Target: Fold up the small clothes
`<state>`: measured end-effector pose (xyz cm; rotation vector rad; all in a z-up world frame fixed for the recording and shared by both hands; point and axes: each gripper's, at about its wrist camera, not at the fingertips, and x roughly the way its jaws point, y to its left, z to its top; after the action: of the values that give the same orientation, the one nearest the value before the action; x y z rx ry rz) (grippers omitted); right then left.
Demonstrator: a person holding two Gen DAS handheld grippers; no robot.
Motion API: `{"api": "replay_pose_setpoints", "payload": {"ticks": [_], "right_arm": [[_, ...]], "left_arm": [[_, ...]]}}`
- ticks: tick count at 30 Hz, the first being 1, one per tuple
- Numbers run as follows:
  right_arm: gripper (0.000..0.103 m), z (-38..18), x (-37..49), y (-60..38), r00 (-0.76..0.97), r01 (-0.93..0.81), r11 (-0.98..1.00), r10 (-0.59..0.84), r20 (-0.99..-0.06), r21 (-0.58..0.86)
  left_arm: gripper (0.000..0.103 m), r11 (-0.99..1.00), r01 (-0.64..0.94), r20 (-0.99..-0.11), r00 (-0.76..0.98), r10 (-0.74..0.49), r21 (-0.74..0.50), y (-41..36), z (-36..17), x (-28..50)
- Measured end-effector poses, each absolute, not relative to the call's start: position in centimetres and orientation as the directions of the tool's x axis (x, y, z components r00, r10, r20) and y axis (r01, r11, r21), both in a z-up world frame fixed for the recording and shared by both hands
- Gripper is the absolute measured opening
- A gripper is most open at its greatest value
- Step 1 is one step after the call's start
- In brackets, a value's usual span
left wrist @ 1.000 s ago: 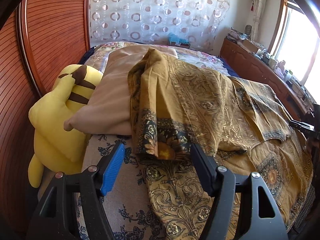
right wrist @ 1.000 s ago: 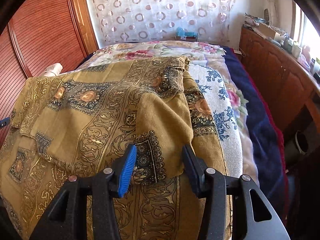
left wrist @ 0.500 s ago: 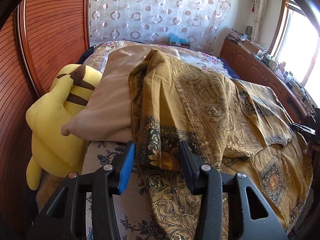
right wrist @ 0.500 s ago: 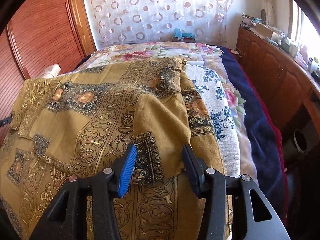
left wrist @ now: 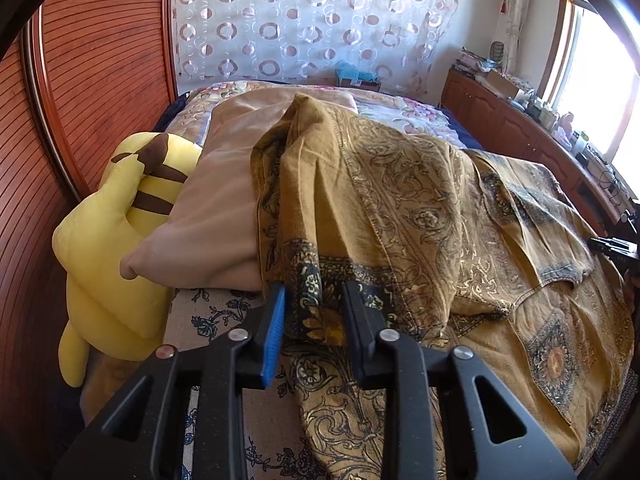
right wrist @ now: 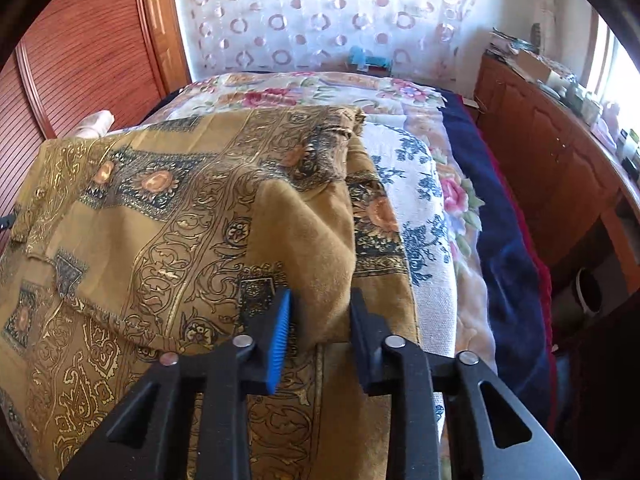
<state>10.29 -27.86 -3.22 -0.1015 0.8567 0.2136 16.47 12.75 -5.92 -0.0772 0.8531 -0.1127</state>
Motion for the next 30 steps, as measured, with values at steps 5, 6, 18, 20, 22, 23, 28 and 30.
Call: {"api": "replay_pose_setpoints", "payload": {"ticks": [5,6,18,20,22,23,28,30], "right_arm": [[0.019,-3.1,10.6,-27.6,0.626,-0.241,0.970,0.144,-0.766,-0.014],[0.018,-3.1,10.6,-27.7,0.624,-0.243,0.970,0.149,-0.767,-0.009],[0.003,-0.7,8.6,-27.6,0.710,-0.238,0.971,0.159,-0.686,-0.022],[0.003,0.3,7.8,-27.6,0.736,-0.233,0.972,0.157,-0.658,-0.029],[0.002,1.6,6.9,-27.6,0.758,-0.232,0.972,0.162,-0.632,-0.029],[0.002,2.1,6.4,-27.6,0.769,-0.230,0.973,0.163,-0.619,-0.030],[0.002,4.8,3.4,-28.2,0.809,-0.225,0.974,0.168,-0.563,-0.032],[0.002,5.9,2.0,-28.8,0.818,-0.222,0.975,0.172,-0.548,-0.026]], "left_arm": [[0.023,0.993,0.061,-0.744,0.658,-0.116,-0.101,12.7,-5.7,16.3],[0.021,0.993,0.060,-0.744,0.659,-0.113,-0.098,12.6,-5.7,16.3],[0.003,0.991,0.074,-0.681,0.721,-0.131,-0.113,12.4,-2.8,14.3],[0.003,0.988,0.091,-0.658,0.738,-0.150,-0.124,12.2,-1.6,13.6],[0.003,0.985,0.110,-0.634,0.755,-0.167,-0.130,11.9,-0.2,12.8],[0.003,0.984,0.117,-0.624,0.762,-0.175,-0.133,11.7,0.3,12.5],[0.002,0.974,0.161,-0.560,0.798,-0.223,-0.159,11.0,3.8,10.0],[0.003,0.970,0.179,-0.544,0.804,-0.240,-0.163,10.7,4.8,8.7]]}}
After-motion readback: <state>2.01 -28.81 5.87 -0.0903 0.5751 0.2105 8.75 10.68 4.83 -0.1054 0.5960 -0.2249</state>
